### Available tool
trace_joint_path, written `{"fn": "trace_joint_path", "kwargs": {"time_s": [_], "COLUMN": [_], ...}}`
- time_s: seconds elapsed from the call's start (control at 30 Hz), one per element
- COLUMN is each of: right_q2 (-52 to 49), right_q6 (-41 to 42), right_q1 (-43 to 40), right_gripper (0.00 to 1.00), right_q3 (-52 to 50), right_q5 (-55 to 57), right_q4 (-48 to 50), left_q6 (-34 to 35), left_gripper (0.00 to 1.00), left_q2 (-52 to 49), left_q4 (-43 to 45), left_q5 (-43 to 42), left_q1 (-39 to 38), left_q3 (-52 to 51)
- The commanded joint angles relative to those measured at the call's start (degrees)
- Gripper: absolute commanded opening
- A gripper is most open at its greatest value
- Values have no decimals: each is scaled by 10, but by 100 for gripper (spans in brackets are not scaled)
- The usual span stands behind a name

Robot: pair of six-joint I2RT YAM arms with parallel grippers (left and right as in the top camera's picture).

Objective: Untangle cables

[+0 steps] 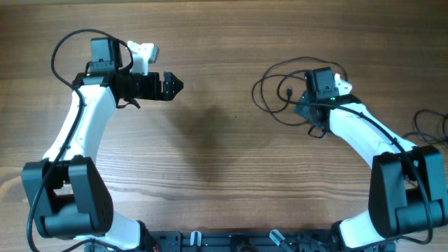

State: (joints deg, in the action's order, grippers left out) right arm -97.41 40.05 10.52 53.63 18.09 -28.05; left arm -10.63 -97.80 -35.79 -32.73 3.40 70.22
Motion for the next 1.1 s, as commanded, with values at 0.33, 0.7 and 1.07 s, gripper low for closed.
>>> {"fn": "trace_joint_path", "kwargs": {"time_s": [0.33,0.7,1.07], "right_q2": [-8,-65,-30], "right_q6": [19,-31,-163], "right_q1": [0,0,57], "right_gripper": [76,68,5], "right_q3": [-37,-37,24], "right_q5": [1,-23,-239], "right_q4": [-2,49,68], "left_q6": [-6,-12,-11], "left_gripper": [100,100,100], "left_q2": [10,10,10], "left_q4": [-4,-4,-7], "left_q5": [-11,-11,-11], "left_q1": [3,3,3], "left_q3": [-6,-6,-6]}}
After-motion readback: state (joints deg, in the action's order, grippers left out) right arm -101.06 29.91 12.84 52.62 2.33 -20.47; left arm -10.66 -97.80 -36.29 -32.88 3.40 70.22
